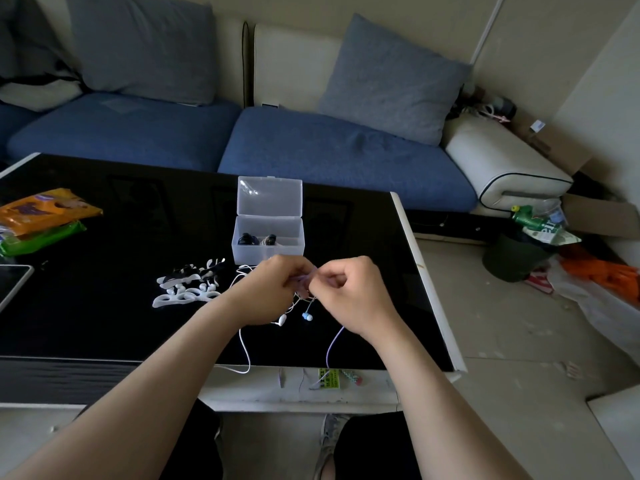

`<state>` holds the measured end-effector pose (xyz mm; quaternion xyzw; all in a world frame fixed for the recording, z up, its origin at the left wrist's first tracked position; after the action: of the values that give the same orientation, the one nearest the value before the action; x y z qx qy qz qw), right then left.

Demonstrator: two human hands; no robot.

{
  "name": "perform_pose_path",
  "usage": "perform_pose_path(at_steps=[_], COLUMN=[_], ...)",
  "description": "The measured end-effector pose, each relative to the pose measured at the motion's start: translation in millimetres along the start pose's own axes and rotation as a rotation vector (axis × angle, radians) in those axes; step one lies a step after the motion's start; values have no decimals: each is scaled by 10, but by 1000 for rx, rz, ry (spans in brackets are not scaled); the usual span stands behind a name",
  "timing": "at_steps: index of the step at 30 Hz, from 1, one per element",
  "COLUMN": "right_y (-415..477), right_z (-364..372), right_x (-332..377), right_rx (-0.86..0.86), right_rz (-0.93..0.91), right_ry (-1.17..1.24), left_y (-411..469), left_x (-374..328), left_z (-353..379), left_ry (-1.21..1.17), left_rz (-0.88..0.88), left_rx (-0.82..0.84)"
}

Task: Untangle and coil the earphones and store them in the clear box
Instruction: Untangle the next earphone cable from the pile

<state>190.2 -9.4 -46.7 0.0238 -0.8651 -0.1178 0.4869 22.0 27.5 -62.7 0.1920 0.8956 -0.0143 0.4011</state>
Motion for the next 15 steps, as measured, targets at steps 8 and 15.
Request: perform_pose_path(at_steps=[8,15], right_y=[91,120], right_z=[-164,-117], right_x=[-114,-195], right_rx=[-282,-183], right_rz=[-69,22], right_ry=[35,-30], left_y=[-24,-12], left_x=[-178,-289], left_z=[29,-4], left_ry=[-441,-972], left_rz=[-223,-332], left_rx=[116,87])
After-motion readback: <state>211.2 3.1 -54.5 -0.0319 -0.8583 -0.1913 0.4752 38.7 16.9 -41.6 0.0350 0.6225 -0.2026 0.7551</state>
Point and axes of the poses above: each hand's wrist, its own y-axis towards the middle knuckle, its own z-axis out of the palm, x = y × z, the point moved 3 cm from there along y, towards the middle knuckle, and after that the axes turned 9 degrees about -x, right-handed, at the moved point
